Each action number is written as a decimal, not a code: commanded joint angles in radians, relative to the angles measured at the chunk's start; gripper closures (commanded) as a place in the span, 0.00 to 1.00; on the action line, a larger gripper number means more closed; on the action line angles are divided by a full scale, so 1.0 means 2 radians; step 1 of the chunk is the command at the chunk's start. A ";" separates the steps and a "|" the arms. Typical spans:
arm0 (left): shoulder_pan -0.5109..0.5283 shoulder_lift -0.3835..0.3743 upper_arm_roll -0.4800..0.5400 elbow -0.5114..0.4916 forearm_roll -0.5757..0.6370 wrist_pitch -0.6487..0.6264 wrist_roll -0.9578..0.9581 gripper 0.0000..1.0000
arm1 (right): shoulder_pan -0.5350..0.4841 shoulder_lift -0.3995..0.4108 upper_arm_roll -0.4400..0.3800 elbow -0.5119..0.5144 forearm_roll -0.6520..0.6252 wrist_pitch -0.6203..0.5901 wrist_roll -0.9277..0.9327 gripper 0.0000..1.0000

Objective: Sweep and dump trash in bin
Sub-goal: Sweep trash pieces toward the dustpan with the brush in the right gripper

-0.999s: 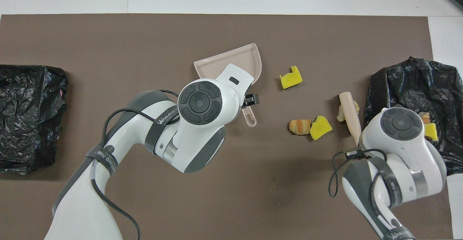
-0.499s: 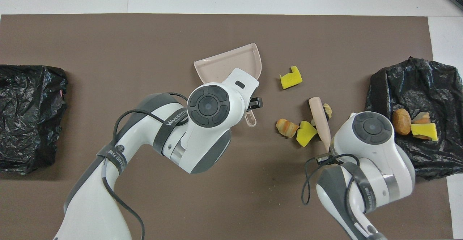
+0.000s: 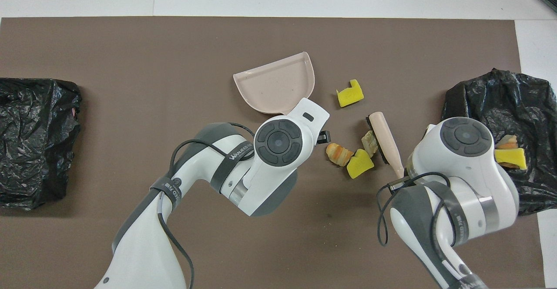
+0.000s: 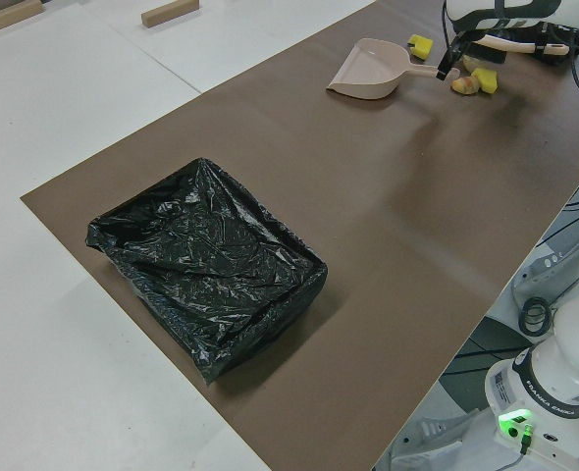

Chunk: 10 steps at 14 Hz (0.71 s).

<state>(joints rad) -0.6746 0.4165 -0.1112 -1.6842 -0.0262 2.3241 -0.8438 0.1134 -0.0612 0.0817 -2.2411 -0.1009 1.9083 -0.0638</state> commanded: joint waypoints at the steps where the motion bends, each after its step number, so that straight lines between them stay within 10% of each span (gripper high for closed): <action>1: -0.007 0.013 0.009 0.011 -0.001 0.003 -0.006 0.00 | -0.010 0.006 0.002 0.002 0.005 0.015 -0.023 1.00; 9: -0.006 0.033 0.010 0.016 -0.002 0.028 -0.005 0.00 | -0.011 0.043 0.002 0.053 -0.025 0.027 -0.054 1.00; 10: -0.006 0.032 0.009 0.016 -0.002 0.028 -0.005 0.14 | -0.011 0.053 0.002 0.071 -0.032 0.017 -0.054 1.00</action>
<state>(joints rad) -0.6751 0.4629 -0.1049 -1.6797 -0.0262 2.3731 -0.8458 0.1017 -0.0103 0.0833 -2.1874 -0.1322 1.9803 -0.1372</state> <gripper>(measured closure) 0.018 0.740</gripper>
